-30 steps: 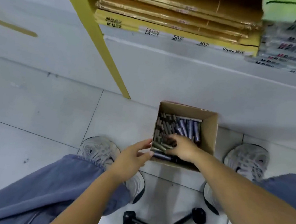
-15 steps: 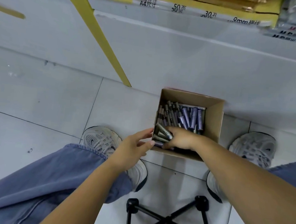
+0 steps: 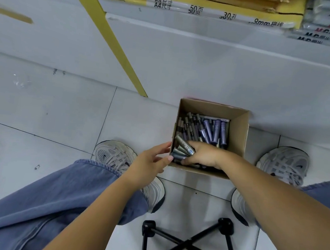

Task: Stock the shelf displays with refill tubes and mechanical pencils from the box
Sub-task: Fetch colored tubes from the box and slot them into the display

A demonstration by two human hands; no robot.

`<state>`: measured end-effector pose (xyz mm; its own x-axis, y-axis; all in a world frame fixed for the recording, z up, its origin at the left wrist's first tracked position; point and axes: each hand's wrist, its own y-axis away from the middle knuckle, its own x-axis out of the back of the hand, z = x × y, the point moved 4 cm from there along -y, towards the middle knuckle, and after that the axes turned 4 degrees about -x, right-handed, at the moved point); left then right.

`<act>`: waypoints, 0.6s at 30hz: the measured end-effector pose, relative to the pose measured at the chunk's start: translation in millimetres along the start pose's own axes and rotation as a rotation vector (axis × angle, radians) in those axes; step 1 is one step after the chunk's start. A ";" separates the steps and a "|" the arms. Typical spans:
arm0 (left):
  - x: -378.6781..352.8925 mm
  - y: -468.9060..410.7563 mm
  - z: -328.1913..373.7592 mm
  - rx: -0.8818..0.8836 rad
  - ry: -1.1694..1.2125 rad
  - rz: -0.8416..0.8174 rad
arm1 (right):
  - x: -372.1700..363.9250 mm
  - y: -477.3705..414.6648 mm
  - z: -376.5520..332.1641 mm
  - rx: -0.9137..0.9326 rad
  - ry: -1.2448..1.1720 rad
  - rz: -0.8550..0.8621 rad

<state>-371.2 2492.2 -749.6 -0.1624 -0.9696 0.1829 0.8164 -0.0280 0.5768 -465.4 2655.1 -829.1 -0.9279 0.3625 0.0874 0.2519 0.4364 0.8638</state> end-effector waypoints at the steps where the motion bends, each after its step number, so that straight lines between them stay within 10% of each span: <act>1: -0.3 0.3 0.3 -0.002 -0.002 0.000 | 0.6 0.5 0.3 0.015 -0.029 0.030; 18: -1.4 0.7 -3.1 0.021 0.058 0.015 | 8.9 19.3 -6.2 0.038 -0.029 0.094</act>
<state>-368.8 2492.7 -751.9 -0.1172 -0.9824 0.1454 0.8064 -0.0087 0.5912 -470.5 2661.6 -808.5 -0.8912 0.4272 0.1526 0.3487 0.4300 0.8328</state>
